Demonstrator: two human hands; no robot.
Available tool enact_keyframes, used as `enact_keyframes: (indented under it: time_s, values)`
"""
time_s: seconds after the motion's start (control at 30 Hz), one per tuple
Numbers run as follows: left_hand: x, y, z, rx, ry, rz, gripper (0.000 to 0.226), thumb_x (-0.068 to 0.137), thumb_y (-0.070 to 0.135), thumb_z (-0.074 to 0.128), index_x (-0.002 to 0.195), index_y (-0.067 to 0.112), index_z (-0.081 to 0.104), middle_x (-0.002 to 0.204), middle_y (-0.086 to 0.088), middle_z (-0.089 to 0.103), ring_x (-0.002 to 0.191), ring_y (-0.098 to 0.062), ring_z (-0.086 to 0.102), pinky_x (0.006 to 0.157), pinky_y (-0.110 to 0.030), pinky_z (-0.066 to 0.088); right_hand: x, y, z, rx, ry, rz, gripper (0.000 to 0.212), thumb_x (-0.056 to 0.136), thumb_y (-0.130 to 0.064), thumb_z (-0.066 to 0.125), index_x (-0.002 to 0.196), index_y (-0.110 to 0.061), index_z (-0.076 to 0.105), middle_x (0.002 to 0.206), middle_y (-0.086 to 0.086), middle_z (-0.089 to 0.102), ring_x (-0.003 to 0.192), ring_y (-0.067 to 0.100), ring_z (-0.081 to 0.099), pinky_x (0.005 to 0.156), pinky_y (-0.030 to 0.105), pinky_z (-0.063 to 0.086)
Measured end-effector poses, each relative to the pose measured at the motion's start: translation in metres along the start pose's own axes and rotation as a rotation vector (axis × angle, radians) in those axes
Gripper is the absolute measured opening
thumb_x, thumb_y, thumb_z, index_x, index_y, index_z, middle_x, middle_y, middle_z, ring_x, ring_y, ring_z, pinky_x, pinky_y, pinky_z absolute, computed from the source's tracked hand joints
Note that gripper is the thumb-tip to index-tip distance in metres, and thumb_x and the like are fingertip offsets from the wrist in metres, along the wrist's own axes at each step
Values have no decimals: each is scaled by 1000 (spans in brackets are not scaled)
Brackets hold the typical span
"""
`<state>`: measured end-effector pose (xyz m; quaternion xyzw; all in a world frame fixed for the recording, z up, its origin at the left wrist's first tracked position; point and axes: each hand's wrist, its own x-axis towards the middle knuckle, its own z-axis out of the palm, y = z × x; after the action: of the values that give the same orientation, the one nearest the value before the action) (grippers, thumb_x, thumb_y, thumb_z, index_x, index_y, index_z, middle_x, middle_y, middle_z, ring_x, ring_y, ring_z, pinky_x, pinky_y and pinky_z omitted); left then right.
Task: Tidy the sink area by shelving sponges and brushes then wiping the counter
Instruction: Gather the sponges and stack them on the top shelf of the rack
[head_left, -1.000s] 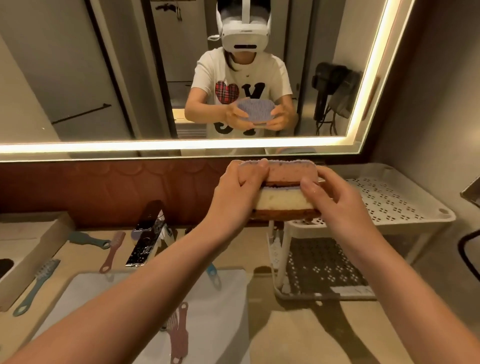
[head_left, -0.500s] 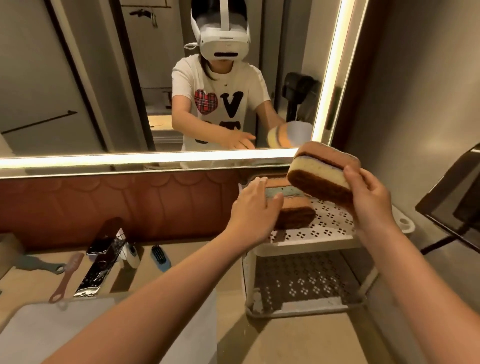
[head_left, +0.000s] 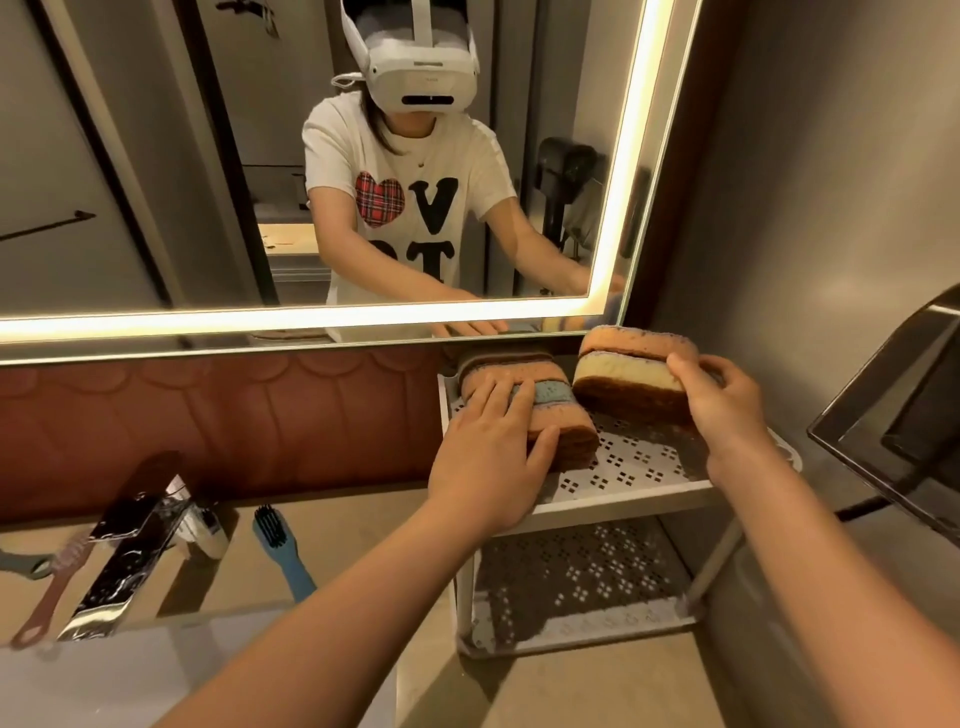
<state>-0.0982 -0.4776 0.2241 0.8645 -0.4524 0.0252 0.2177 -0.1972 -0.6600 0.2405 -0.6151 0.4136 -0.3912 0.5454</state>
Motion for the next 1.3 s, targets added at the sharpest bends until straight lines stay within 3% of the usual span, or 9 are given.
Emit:
enact_keyframes:
  time_s: [0.1,0.3,0.47,0.6,0.77,0.93,1.3]
  values:
    - [0,0,0,-13,7,-8,60,97,49,24,149,23,11,159,3,8,146,-14,1,117,-34,8,9,0,3,-53,24,31,46,82,-43,63,122,-22,51,123,10,53,104,25,54,78,38,53]
    - [-1,0,-1,-33,11,-7,60,97,49,23,150,22,10,159,4,7,145,-12,-2,117,-29,5,20,-4,11,-77,-15,67,52,83,-36,65,127,-15,49,121,12,54,96,22,53,60,26,45]
    - [-1,-1,0,-36,12,-8,61,97,50,23,150,23,10,159,5,7,145,-10,-2,117,-31,7,28,-8,23,-71,-46,127,47,84,-32,66,124,-12,52,115,12,56,94,22,53,79,34,49]
    - [-2,0,0,-31,18,-6,62,96,50,24,150,22,10,158,5,8,145,-11,0,118,-31,8,33,-13,26,-101,-135,145,45,84,-34,66,119,-10,54,108,11,55,94,22,53,82,33,49]
    - [-3,1,-1,-28,22,-8,62,96,50,25,150,22,11,158,4,9,145,-12,2,118,-32,8,39,-9,33,-154,-118,87,45,86,-36,63,118,-6,57,104,9,55,92,21,50,84,32,46]
    - [-4,1,-1,-29,23,-8,62,96,51,25,150,23,10,158,5,9,145,-12,3,118,-32,8,45,-2,37,-252,-67,19,45,83,-41,64,116,-9,64,119,15,62,105,28,56,96,40,47]
    - [-2,1,0,-28,14,-16,62,96,51,25,150,23,9,158,4,9,145,-13,3,119,-34,11,40,-1,34,-324,17,-69,51,84,-45,60,118,-7,61,119,16,61,109,32,56,95,46,48]
